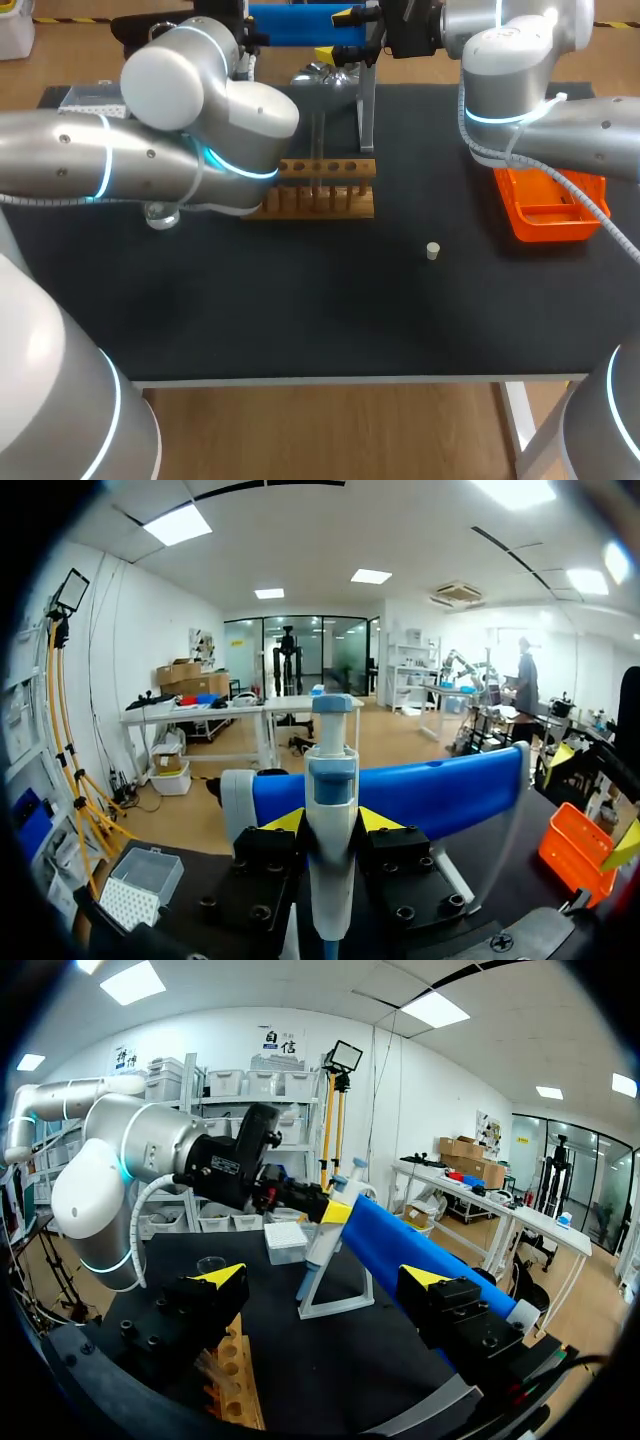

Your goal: Invert the test tube, pick up the pipette, mount the tip to pipette, aspirate from beaker and dispense into the tube, eject the tip, return the pipette, and cap with the stopper.

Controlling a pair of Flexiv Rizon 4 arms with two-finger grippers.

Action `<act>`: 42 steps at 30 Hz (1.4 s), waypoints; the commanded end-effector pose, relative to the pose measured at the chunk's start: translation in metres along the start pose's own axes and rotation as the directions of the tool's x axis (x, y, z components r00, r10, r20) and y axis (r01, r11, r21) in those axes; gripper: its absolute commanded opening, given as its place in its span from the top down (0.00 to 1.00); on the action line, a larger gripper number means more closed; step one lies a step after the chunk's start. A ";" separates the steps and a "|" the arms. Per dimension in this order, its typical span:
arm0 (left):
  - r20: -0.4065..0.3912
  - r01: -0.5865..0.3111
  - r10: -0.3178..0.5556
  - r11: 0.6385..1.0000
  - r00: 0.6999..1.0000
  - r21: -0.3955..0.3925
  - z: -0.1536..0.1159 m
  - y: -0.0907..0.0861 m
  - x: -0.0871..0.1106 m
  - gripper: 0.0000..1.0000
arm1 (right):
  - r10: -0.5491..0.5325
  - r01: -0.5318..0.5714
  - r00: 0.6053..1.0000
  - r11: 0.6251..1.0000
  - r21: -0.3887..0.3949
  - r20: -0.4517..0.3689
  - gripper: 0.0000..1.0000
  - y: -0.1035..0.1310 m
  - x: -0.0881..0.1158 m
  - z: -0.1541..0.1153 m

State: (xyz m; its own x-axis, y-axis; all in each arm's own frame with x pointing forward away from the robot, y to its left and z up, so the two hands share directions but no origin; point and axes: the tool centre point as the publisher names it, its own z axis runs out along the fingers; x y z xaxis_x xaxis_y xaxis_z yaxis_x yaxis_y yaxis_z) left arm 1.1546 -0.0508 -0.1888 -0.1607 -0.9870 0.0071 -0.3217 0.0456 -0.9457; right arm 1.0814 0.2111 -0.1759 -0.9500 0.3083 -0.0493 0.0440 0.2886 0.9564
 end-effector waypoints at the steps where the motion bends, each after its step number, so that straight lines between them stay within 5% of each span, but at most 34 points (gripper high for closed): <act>1: 0.005 -0.001 0.002 1.000 1.000 -0.016 0.005 -0.002 0.001 1.00 | 0.000 0.000 1.000 1.000 0.001 0.000 0.00 0.000 0.000 -0.001; 34: 0.010 0.019 -0.018 0.996 1.000 -0.091 0.018 0.011 -0.006 1.00 | 0.000 0.000 1.000 1.000 0.001 0.000 0.00 0.000 0.000 -0.001; 35: 0.011 0.020 -0.019 0.996 1.000 -0.092 0.018 0.011 -0.006 0.62 | 0.000 0.000 1.000 1.000 0.001 0.000 0.00 0.000 0.000 -0.001; 36: 0.012 0.022 -0.021 0.995 1.000 -0.093 0.018 0.011 -0.006 0.10 | 0.000 0.000 1.000 1.000 0.001 0.000 0.00 0.000 0.000 -0.001; 37: 0.013 0.024 -0.022 0.995 1.000 -0.094 0.017 0.011 -0.006 0.00 | 0.000 0.000 1.000 1.000 0.001 0.000 0.00 0.000 0.000 -0.001; 42: 0.011 0.028 -0.027 0.996 1.000 -0.079 0.011 0.005 -0.004 0.00 | 0.000 0.000 1.000 1.000 0.001 0.000 0.00 0.000 0.000 -0.001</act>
State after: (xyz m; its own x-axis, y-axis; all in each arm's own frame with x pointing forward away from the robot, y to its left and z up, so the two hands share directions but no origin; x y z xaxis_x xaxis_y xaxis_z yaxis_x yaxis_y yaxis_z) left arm 1.1666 -0.0486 -0.2008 -0.1405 -0.9897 0.0276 -0.3943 0.0304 -0.9185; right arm 1.0813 0.2111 -0.1759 -0.9500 0.3083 -0.0493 0.0440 0.2886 0.9564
